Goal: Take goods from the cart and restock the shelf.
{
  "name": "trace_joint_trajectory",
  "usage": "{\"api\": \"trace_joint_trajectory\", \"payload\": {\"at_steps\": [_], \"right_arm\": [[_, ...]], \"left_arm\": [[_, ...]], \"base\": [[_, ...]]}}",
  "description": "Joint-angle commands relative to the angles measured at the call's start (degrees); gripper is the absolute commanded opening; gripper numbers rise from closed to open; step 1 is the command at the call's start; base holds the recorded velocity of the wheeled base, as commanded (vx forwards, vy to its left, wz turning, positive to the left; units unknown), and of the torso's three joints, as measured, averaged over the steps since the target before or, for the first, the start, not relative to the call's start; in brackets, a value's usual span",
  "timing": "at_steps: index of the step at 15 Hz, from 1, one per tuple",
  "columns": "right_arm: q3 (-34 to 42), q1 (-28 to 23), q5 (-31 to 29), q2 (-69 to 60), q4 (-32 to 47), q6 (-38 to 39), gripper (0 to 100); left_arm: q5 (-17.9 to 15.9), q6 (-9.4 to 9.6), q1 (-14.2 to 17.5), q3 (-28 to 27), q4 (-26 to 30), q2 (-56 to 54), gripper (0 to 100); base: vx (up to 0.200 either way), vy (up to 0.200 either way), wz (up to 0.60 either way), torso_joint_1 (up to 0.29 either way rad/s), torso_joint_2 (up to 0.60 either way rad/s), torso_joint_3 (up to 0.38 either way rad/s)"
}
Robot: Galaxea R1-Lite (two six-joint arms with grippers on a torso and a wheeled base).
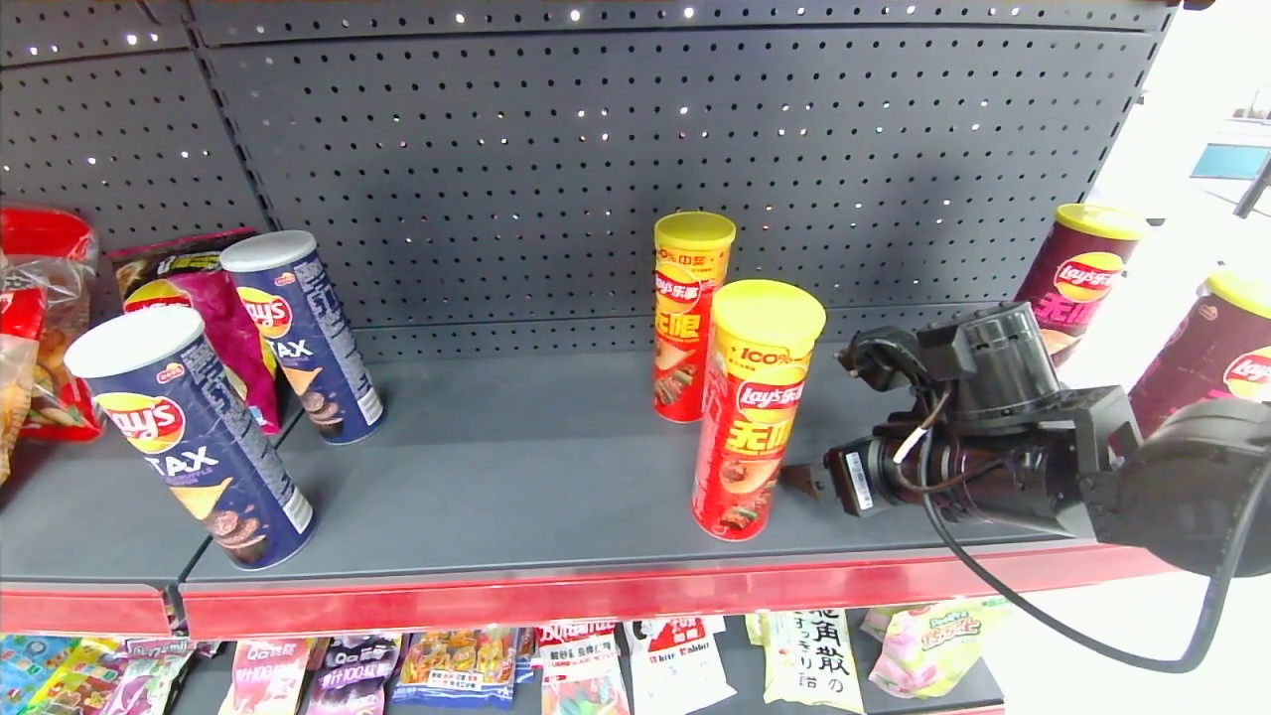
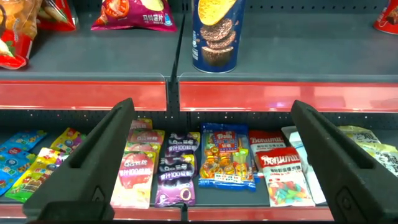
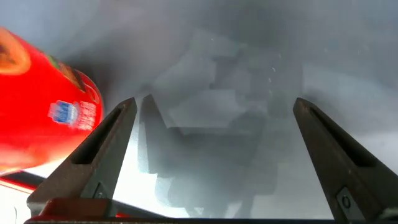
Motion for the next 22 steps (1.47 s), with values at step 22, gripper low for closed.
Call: {"api": "trace_joint_trajectory", "payload": {"at_steps": [22], "right_arm": [[-1.0,6.5,-4.4,1.8,-2.0,0.3,100]], "left_arm": [[0.0,-0.01,0.1,0.0,0.0,0.0,100]], "base": [[0.0,0.0,0.0,0.0,0.0,0.0]]}}
